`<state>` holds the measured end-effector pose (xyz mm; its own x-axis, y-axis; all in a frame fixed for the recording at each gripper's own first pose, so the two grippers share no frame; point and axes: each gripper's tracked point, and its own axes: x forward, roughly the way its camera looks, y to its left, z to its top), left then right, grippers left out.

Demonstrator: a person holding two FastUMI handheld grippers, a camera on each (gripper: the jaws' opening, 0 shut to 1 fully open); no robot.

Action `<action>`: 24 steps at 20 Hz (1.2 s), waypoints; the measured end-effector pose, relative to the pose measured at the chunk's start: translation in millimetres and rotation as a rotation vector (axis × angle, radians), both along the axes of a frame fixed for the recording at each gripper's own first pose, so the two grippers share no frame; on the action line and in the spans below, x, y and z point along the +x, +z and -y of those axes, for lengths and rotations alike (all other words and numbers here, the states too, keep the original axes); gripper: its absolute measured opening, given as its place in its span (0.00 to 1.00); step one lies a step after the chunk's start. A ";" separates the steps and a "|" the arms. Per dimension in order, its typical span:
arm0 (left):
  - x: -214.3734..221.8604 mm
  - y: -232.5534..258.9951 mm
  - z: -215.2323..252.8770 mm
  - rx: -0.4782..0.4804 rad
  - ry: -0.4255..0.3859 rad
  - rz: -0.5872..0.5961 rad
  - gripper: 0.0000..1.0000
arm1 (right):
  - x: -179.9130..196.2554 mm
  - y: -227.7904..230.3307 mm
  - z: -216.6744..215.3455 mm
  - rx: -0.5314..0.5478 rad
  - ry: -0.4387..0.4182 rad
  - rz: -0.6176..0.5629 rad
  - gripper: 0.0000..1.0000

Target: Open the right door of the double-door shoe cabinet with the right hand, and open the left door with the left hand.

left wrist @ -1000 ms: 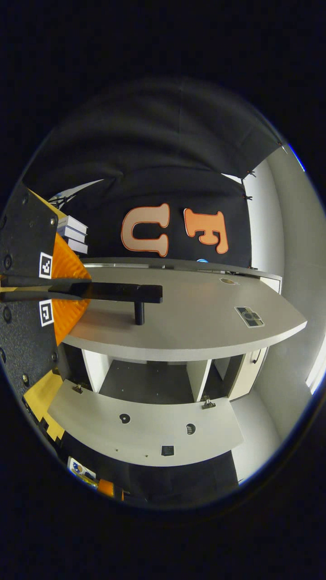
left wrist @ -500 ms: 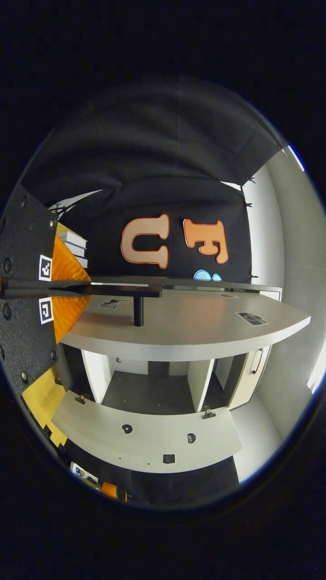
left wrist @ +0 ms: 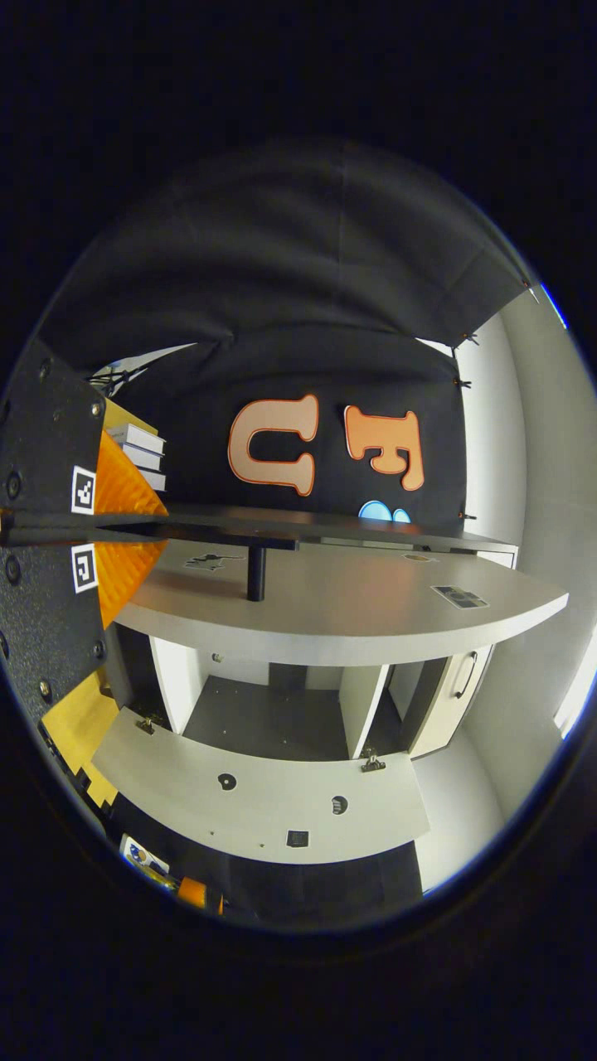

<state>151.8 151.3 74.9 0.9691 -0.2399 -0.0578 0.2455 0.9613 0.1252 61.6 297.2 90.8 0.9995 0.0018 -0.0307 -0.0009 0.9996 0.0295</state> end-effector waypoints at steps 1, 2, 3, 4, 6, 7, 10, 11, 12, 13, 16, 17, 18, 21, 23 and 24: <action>-2.0 -0.1 -0.2 -0.005 0.001 -0.004 0.00 | -2.0 -0.4 0.8 0.002 -0.001 0.000 0.98; -4.7 -2.1 -2.0 -0.005 0.000 -0.009 0.00 | -2.6 -0.7 2.3 0.003 -0.002 0.000 0.98; -8.4 -2.2 -3.2 -0.002 0.000 -0.013 0.00 | -3.3 -0.9 4.1 0.002 -0.005 0.000 0.98; -12.1 -2.7 -3.6 0.001 0.002 -0.016 0.00 | -3.6 -0.8 6.0 0.000 -0.009 0.000 0.99; -25.8 -6.4 -8.5 0.012 0.016 -0.032 0.00 | -3.5 -2.1 9.9 -0.006 -0.015 -0.001 0.98; -36.0 -8.7 -12.8 0.019 0.025 -0.039 0.00 | -3.8 -2.4 11.4 -0.008 -0.017 -0.003 0.99; -68.7 -11.3 -20.7 0.016 0.048 -0.042 0.01 | -1.6 -5.6 10.8 -0.018 -0.014 -0.009 0.99; -80.8 -11.5 -22.4 0.013 0.055 -0.044 0.02 | -0.9 -7.6 10.9 -0.022 -0.012 -0.014 0.99; -91.4 -10.6 -22.9 0.009 0.058 -0.043 0.05 | -0.8 -8.7 11.1 -0.025 -0.012 -0.016 0.99; -101.4 -9.6 -22.6 0.007 0.063 -0.045 0.12 | -0.5 -9.2 11.3 -0.027 -0.012 -0.019 0.99; -125.8 -10.2 -18.7 0.007 0.087 -0.058 0.22 | 1.1 -10.6 9.6 -0.023 -0.005 -0.024 0.99; -133.0 -8.1 -14.0 0.001 0.088 -0.054 0.27 | 0.9 -9.7 9.2 -0.022 -0.005 -0.024 0.99; -141.8 -4.6 -6.9 -0.003 0.084 -0.046 0.29 | 0.2 -9.0 9.5 -0.022 -0.005 -0.022 0.99; -159.8 1.6 12.7 -0.009 0.055 -0.019 0.37 | -1.1 -4.9 9.9 -0.021 -0.004 -0.010 0.99; -167.9 5.6 20.6 -0.016 0.053 -0.007 0.48 | -1.3 -3.4 8.8 -0.021 -0.002 -0.004 0.99; -170.6 7.5 24.3 -0.020 0.052 0.000 0.50 | -2.4 -3.0 8.9 -0.022 0.000 -0.001 0.99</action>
<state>-18.8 127.1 82.4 0.9803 -0.1902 -0.0539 0.1950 0.9751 0.1059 59.2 288.3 87.7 0.9995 0.0011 -0.0322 -0.0009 1.0000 0.0075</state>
